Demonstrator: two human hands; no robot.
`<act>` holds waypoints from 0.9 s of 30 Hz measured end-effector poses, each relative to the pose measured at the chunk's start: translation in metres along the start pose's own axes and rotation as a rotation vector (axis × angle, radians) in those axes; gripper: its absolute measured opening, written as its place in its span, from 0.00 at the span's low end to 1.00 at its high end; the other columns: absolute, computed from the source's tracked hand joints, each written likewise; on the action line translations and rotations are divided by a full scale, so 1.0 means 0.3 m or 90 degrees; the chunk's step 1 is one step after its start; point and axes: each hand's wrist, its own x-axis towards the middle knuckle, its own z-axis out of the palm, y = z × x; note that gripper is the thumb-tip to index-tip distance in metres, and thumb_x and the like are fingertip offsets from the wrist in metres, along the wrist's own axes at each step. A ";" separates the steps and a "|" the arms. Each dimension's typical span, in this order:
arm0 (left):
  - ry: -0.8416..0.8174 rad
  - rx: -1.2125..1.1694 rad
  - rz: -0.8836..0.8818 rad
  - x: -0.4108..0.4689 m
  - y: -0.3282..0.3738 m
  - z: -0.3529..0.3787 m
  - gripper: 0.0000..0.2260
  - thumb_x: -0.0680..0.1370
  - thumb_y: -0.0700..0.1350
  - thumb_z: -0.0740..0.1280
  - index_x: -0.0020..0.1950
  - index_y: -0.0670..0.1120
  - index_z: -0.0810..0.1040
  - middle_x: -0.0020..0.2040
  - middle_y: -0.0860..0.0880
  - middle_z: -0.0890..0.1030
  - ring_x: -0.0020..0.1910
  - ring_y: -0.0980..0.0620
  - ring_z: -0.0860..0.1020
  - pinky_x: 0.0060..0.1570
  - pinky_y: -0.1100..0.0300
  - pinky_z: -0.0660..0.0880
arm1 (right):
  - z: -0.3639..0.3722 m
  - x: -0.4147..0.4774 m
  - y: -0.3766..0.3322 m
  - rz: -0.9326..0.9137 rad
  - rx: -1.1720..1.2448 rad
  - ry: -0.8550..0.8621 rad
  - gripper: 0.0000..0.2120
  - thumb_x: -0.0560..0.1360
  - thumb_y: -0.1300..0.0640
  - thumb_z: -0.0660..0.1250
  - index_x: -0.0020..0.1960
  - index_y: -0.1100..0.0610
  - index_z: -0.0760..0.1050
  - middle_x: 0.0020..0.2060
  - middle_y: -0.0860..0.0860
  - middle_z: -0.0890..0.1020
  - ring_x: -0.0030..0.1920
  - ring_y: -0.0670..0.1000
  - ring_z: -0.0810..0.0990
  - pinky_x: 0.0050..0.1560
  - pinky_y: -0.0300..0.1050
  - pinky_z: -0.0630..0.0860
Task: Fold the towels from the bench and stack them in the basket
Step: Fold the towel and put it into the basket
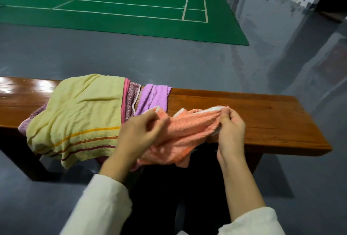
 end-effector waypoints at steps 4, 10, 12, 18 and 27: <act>-0.103 0.055 0.126 0.046 -0.119 -0.111 0.25 0.75 0.67 0.57 0.28 0.49 0.65 0.23 0.50 0.63 0.26 0.52 0.66 0.31 0.53 0.67 | -0.022 0.021 0.021 0.006 0.019 0.054 0.14 0.84 0.55 0.53 0.49 0.61 0.74 0.31 0.46 0.78 0.30 0.40 0.74 0.30 0.32 0.70; -0.135 0.109 0.175 0.046 -0.201 -0.167 0.23 0.73 0.67 0.61 0.29 0.50 0.64 0.23 0.49 0.63 0.23 0.53 0.66 0.27 0.56 0.64 | -0.047 0.049 0.085 0.039 0.038 0.141 0.14 0.83 0.52 0.53 0.54 0.60 0.74 0.37 0.48 0.74 0.37 0.44 0.72 0.37 0.38 0.71; -0.125 0.178 0.180 0.053 -0.224 -0.179 0.25 0.73 0.69 0.59 0.29 0.50 0.64 0.21 0.51 0.62 0.21 0.54 0.65 0.25 0.58 0.61 | -0.040 0.044 0.104 0.033 0.022 0.147 0.16 0.83 0.52 0.54 0.55 0.62 0.74 0.40 0.50 0.76 0.41 0.48 0.74 0.43 0.42 0.73; -0.114 -0.012 0.043 0.060 -0.266 -0.185 0.27 0.72 0.69 0.59 0.30 0.46 0.69 0.26 0.48 0.68 0.28 0.56 0.66 0.32 0.54 0.64 | -0.059 0.062 0.139 0.071 0.014 0.183 0.16 0.83 0.51 0.53 0.54 0.61 0.74 0.43 0.52 0.78 0.47 0.52 0.76 0.49 0.49 0.73; -0.191 0.248 0.147 0.101 -0.336 -0.214 0.24 0.77 0.63 0.48 0.42 0.49 0.77 0.35 0.54 0.74 0.34 0.50 0.73 0.36 0.58 0.65 | -0.073 0.058 0.170 0.069 -0.013 0.165 0.16 0.83 0.51 0.54 0.57 0.62 0.73 0.43 0.51 0.77 0.44 0.48 0.75 0.45 0.42 0.72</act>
